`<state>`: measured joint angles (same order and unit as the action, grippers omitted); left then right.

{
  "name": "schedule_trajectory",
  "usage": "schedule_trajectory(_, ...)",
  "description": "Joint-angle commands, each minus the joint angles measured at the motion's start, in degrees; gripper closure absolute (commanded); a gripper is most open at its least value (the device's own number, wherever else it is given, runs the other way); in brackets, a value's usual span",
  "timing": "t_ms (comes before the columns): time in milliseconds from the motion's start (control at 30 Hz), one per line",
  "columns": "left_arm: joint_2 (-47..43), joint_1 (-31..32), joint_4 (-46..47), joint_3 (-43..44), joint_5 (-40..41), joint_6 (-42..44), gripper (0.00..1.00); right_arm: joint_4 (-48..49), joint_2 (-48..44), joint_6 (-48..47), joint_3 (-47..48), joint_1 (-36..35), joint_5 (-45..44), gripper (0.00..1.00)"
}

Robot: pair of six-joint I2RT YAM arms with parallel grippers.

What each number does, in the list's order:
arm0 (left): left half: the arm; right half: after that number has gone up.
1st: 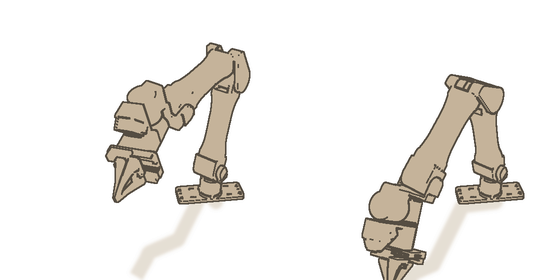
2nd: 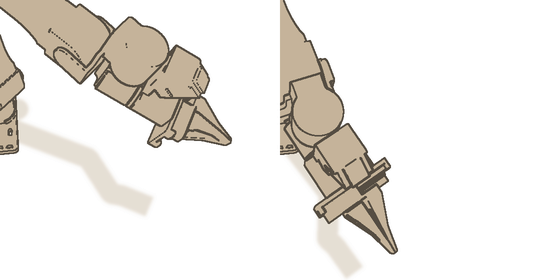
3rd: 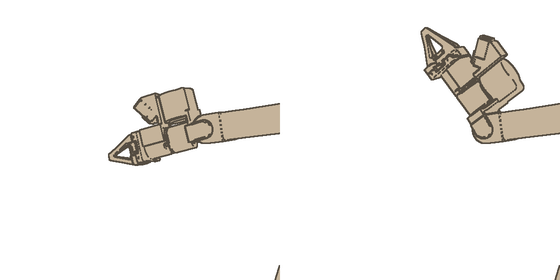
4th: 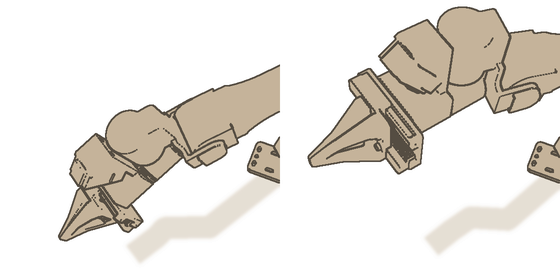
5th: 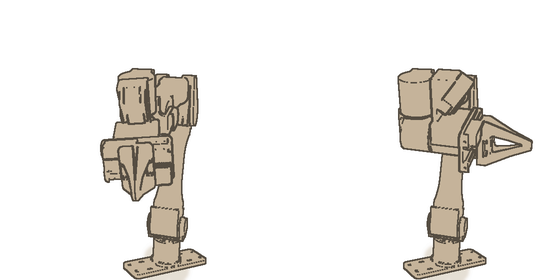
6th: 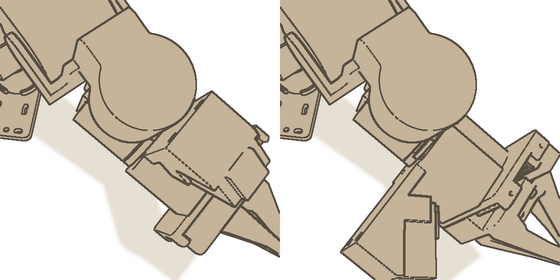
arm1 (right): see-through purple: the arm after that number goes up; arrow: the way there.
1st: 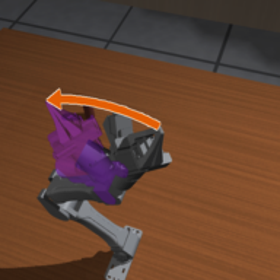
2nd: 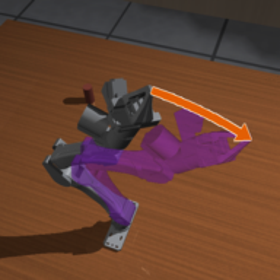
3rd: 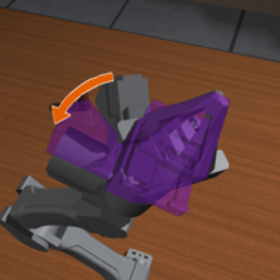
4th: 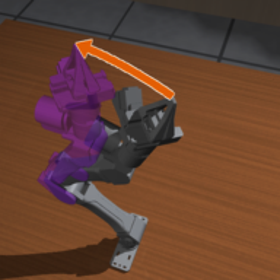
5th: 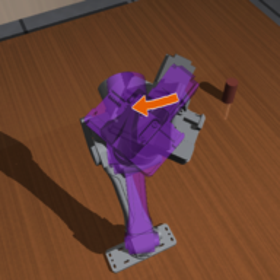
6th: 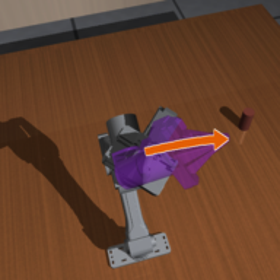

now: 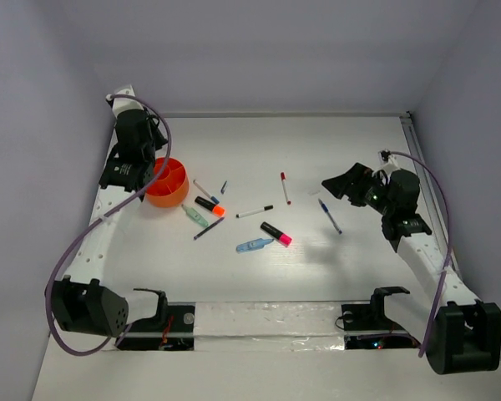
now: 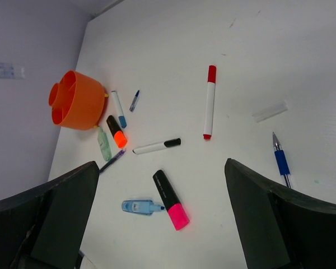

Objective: Sort the stationery into containers
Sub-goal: Pick up the stationery from the center of the board, then place the stationery in the storage box.

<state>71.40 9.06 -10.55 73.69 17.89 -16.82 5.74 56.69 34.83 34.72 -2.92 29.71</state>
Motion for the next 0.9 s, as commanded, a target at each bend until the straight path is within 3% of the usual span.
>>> schedule_trajectory(0,-2.1,-2.4,-1.4,-3.6,0.3,-1.1,1.0,5.8,-0.1,0.4,-1.3,-1.2,1.7,0.0)
schedule_trajectory(233,-1.3,-6.2,-0.4,-7.0,-0.5,-1.5,1.0,8.5,0.9,1.5,-3.0,-2.4,3.1,0.0)
schedule_trajectory(867,2.5,-6.2,1.9,-9.5,-0.9,-0.1,1.0,9.0,1.7,1.6,-3.1,-3.4,2.5,0.0)
